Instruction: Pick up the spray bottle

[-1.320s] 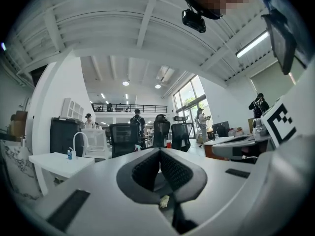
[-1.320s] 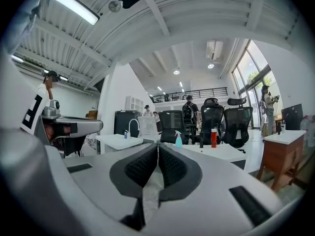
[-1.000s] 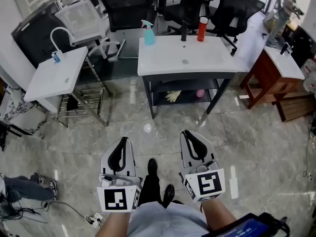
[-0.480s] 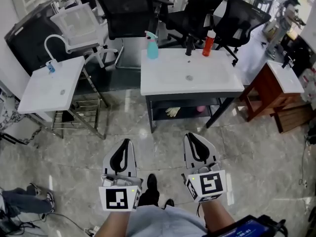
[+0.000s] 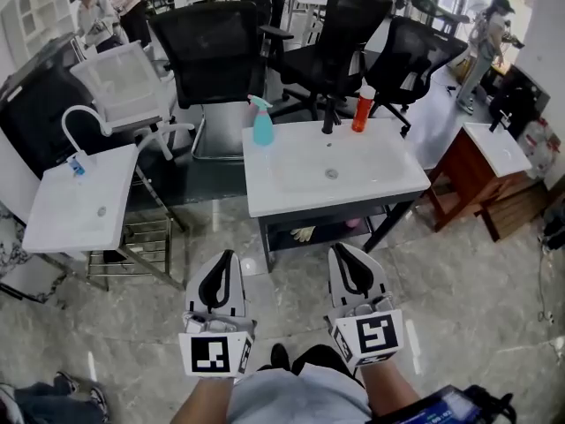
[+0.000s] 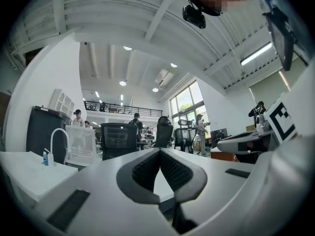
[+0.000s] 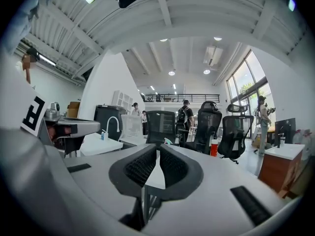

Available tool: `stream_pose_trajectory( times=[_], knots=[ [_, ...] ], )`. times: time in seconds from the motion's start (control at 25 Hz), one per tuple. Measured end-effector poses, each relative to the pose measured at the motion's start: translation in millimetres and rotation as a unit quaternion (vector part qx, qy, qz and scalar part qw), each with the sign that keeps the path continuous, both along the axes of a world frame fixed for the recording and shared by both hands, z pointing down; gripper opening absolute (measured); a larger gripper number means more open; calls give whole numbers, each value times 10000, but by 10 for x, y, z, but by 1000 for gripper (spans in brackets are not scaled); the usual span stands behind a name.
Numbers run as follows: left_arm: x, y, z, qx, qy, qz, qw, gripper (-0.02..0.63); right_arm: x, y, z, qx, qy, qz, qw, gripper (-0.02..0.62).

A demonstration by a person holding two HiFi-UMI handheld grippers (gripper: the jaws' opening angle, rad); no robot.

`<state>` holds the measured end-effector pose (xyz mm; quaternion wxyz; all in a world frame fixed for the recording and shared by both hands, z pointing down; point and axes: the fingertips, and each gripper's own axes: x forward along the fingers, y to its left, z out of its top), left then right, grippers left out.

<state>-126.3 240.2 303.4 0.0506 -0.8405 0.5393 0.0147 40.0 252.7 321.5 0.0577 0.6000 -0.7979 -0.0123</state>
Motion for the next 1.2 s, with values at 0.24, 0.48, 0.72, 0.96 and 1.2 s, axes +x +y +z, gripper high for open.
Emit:
stream_pose_trajectory(
  times=[0.24, 0.48, 0.72, 0.96, 1.2],
  knots=[
    [104, -270, 192, -230, -138, 223, 9994, 18, 87, -251, 121, -107, -88, 194, 9997, 35],
    [325, -645, 394, -441, -280, 352, 9980, 18, 378, -635, 199, -85, -44, 385, 9992, 37],
    [544, -1240, 472, -488, -439, 361, 9972, 18, 595, -1273, 252, -78, -164, 393, 9991, 37],
    [762, -1896, 526, -606, -554, 299, 9962, 18, 734, -1986, 387, -272, -271, 216, 9990, 37],
    [836, -2422, 397, -647, -550, -48, 9964, 18, 768, -2632, 291, -317, -332, -146, 9988, 37]
  ],
)
